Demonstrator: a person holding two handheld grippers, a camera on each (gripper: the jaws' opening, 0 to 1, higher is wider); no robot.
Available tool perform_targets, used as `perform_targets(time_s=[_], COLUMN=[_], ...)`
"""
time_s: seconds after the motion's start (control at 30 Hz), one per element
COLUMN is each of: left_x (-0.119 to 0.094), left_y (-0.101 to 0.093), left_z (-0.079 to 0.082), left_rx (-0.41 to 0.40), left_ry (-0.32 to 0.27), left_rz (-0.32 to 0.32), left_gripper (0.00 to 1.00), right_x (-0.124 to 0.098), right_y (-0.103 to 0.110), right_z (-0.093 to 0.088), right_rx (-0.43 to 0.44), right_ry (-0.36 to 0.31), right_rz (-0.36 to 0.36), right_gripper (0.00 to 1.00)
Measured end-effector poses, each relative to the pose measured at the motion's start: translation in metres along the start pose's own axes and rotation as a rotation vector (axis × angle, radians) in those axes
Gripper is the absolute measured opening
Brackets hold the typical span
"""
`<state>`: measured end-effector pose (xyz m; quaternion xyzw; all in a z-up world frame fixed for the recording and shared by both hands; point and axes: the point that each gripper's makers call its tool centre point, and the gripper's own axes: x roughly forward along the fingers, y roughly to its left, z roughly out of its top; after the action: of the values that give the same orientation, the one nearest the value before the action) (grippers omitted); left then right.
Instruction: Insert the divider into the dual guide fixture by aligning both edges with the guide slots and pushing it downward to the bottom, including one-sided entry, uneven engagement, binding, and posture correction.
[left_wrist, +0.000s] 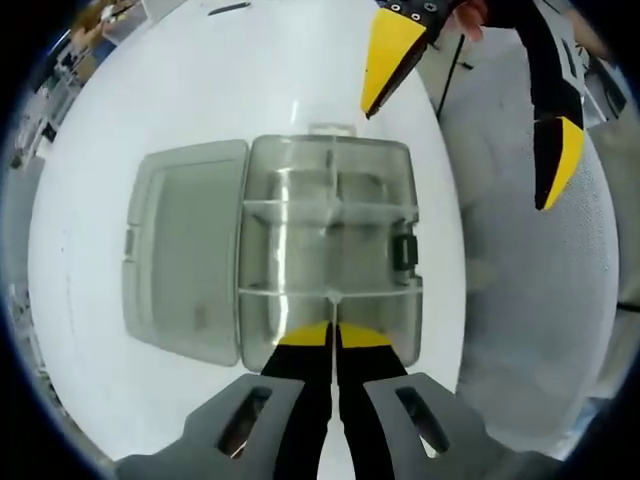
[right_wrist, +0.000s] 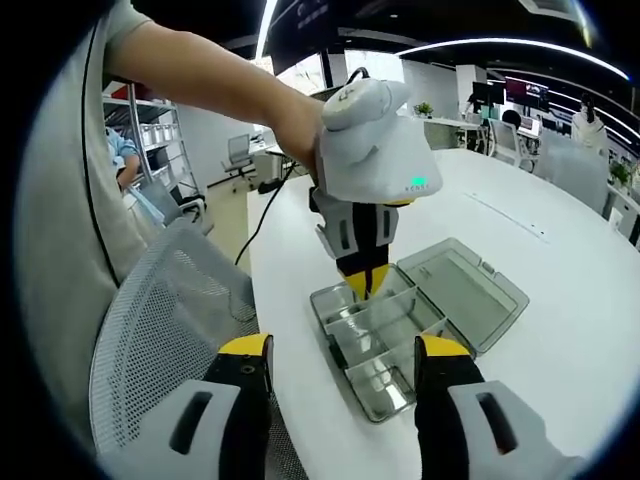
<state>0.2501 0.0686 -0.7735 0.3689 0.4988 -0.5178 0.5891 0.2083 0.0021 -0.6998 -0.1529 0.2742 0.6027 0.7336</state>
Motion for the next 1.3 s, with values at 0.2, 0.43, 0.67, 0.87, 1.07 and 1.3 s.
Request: perform_targets(time_s=[0.2,0.43,0.67,0.87,1.07,1.3], left_x=[0.0021,0.0025,0.0045,0.0044,0.0037,0.0038], left_y=[0.0000,0.0004,0.0003,0.0002,0.0012,0.0016], left_z=[-0.0006,-0.0007,-0.0007,-0.0004,-0.0010,-0.0008], left_rx=[-0.007,-0.010,-0.005,-0.002,-0.007,0.002], left_ry=[-0.003,-0.007,-0.005,-0.007,-0.025,-0.029], left_rz=[0.002,0.005,0.015,0.015,0.015,0.015], left_gripper=[0.00,0.00,0.00,0.00,0.00,0.00], right_x=[-0.0001,-0.0013,-0.0020,-0.0032,-0.0032,-0.0041], right_y=[-0.0001,-0.0011,-0.0020,-0.0034,-0.0044,-0.0045], right_z=[-0.0001,0.0006,0.0013,0.0007,0.0016,0.0028], right_rx=[0.001,0.000,-0.003,-0.004,-0.004,-0.006], right_ry=[-0.002,-0.001,-0.001,0.000,0.000,0.000], right_rz=[0.000,-0.002,-0.002,-0.004,-0.005,-0.006], right_gripper=[0.54,0.54,0.54,0.54,0.54,0.54])
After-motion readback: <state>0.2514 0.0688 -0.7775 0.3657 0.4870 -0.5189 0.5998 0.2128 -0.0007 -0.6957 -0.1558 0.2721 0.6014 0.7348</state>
